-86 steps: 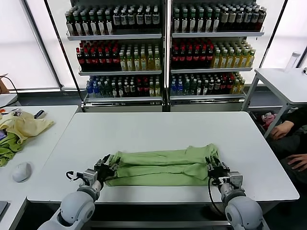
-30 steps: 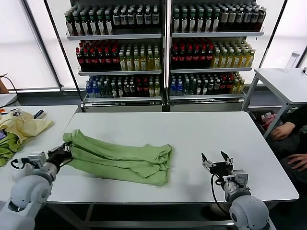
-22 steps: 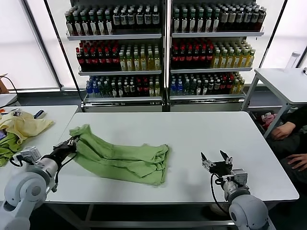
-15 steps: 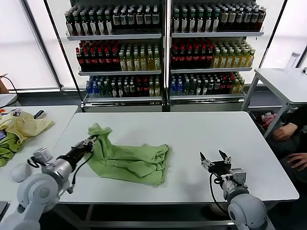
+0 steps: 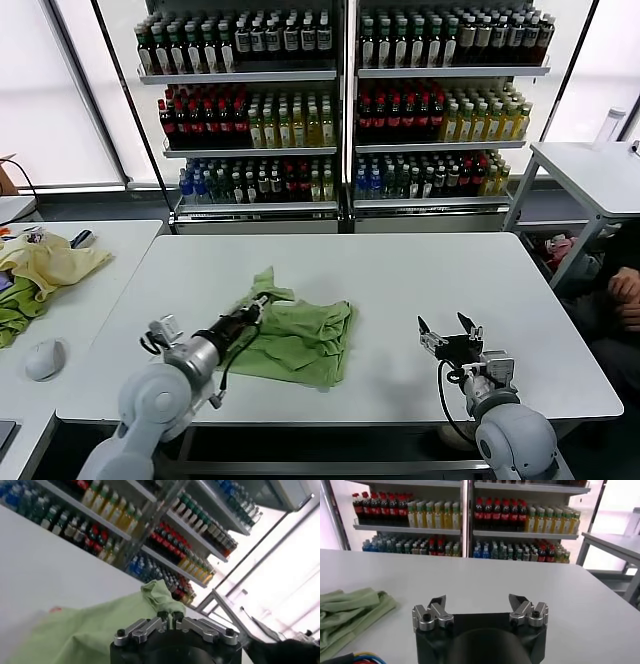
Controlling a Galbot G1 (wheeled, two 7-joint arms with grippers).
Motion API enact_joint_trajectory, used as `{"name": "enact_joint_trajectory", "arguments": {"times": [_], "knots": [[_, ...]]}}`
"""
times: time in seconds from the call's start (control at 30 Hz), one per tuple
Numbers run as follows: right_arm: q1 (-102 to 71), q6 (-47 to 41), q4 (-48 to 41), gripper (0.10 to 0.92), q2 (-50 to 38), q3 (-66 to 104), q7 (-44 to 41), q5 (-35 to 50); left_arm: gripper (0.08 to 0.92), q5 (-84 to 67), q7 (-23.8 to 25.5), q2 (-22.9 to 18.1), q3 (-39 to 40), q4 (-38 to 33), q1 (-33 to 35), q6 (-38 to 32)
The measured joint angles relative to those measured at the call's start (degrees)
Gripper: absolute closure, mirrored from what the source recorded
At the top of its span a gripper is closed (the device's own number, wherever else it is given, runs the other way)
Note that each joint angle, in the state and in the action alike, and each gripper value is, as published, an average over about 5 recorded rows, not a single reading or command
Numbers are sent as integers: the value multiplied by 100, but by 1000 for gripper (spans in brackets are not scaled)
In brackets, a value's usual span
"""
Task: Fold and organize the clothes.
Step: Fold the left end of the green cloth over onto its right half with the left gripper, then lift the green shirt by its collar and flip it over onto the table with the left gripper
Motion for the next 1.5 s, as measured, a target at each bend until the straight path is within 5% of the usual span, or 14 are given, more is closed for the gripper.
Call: {"name": "enact_joint_trajectory", "arguments": {"times": [0.3, 0.7, 1.07, 1.5], "knots": [[-34, 17, 19, 203, -8, 36, -9, 1, 832, 553, 37, -400, 710, 283, -285, 67], [23, 20, -30, 203, 3, -18, -8, -3, 489, 1083, 480, -338, 1014, -94, -149, 264], [31, 61, -69, 203, 89, -110, -6, -95, 197, 1655, 476, 141, 571, -244, 112, 10], [-77, 82, -25, 203, 110, -29, -4, -163, 177, 2435, 341, 329, 373, 955, -15, -338]]}}
